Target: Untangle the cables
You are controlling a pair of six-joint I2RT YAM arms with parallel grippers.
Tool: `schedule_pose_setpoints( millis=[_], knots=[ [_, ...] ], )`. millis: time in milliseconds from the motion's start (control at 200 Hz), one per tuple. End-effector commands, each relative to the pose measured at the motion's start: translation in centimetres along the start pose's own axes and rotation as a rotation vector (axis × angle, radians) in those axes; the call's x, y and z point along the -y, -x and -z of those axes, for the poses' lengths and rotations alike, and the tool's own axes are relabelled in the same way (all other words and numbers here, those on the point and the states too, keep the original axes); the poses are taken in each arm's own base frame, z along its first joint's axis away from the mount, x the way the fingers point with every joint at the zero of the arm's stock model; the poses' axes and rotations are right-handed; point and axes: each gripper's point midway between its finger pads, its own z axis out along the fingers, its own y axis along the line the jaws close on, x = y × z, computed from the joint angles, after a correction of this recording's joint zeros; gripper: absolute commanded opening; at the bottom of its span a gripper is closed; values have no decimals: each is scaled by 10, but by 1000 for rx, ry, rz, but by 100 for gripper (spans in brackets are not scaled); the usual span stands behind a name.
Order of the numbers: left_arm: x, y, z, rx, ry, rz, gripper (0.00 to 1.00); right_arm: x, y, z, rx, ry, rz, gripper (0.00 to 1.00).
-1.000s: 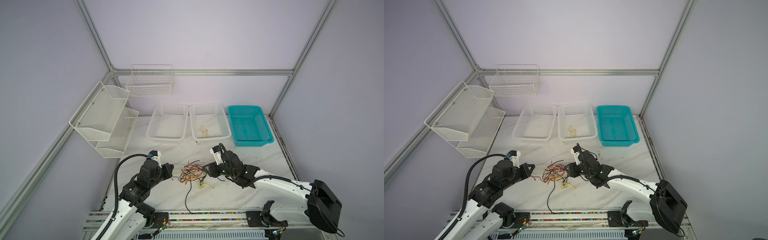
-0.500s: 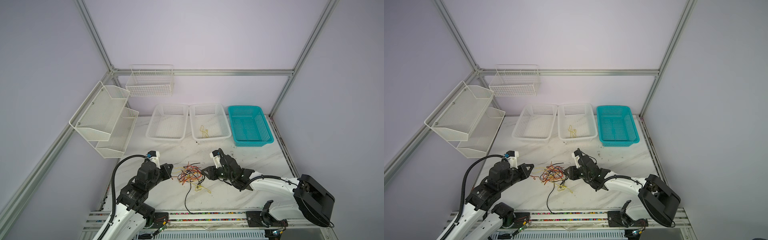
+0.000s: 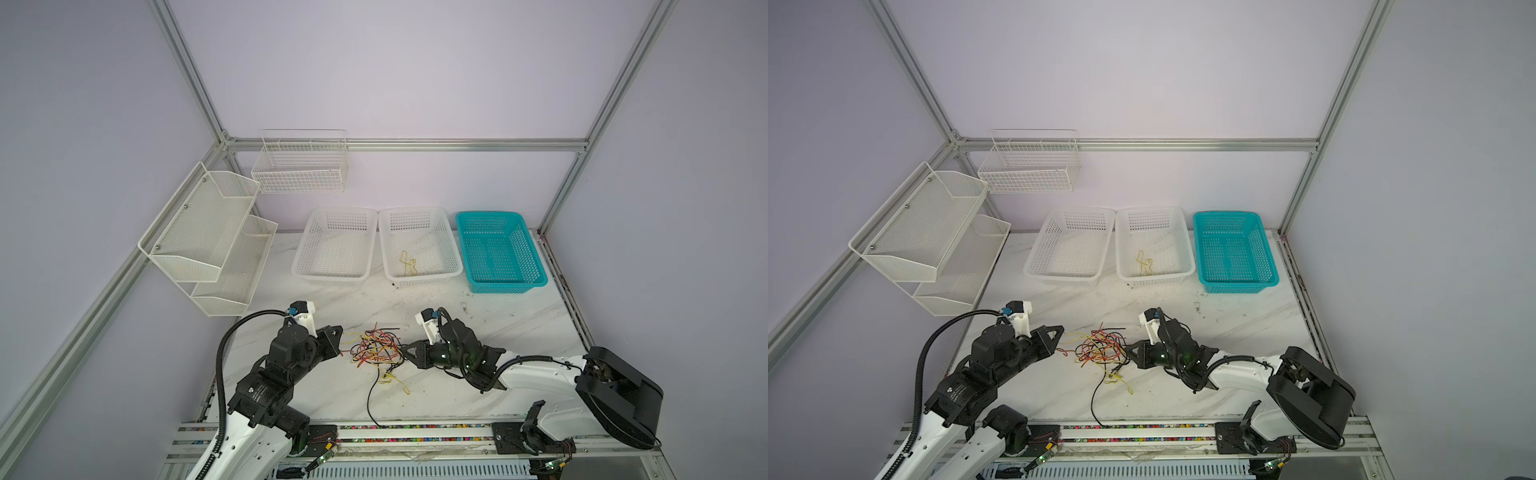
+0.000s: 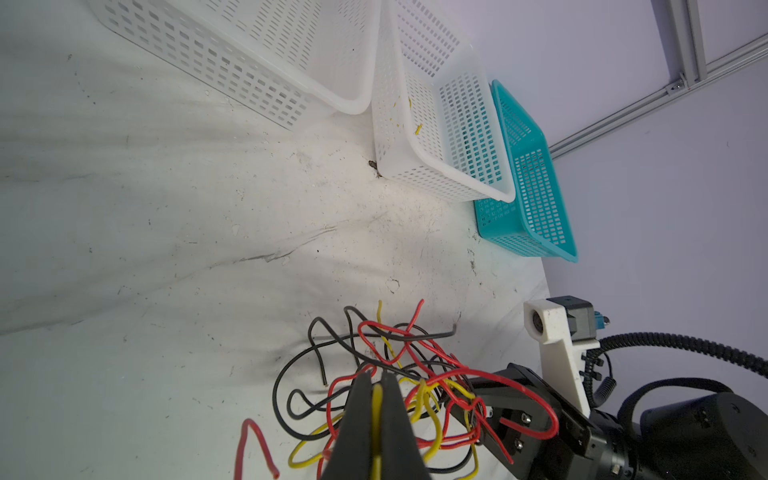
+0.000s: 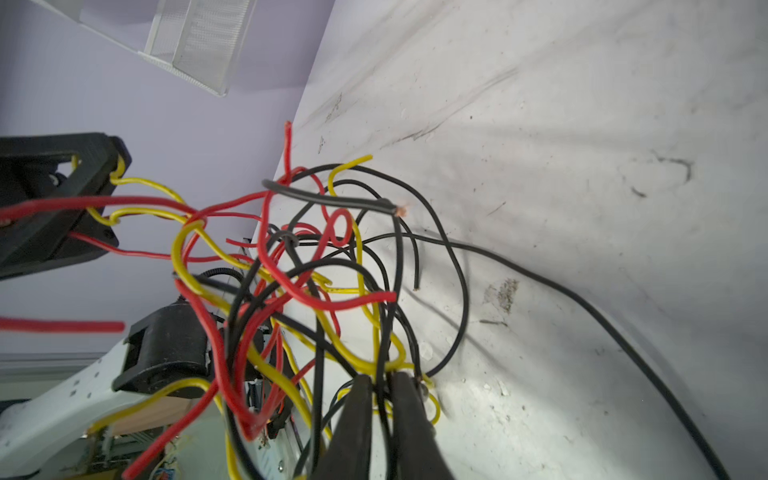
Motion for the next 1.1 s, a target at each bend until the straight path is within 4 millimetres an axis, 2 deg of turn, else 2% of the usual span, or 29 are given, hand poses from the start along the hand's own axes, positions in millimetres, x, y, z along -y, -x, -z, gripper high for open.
schedule_pose_setpoints(
  millis=[0,140,265,325,495,555,635,780,960,1095],
  knots=[
    [40,45,29,149,-115,-25,0,-12,8,1,39,41,6,1],
    [37,49,35,172,-91,-47,0,-8,17,12,80,-18,27,0],
    [29,52,41,182,-37,-76,0,13,32,32,166,-186,-12,0],
    [24,53,43,183,1,-95,0,29,43,49,226,-302,-32,0],
    [13,57,53,198,76,-133,0,63,68,96,320,-438,-106,0],
    [8,57,56,192,112,-151,0,75,83,125,389,-475,-142,0],
    [0,57,58,180,166,-176,0,81,99,160,483,-505,-171,0],
    [-13,57,61,161,256,-224,0,75,122,209,598,-556,-178,0],
    [-27,59,63,151,349,-275,0,47,142,242,671,-541,-164,0],
    [-36,55,58,132,390,-308,0,15,158,278,765,-535,-131,0]
  ],
)
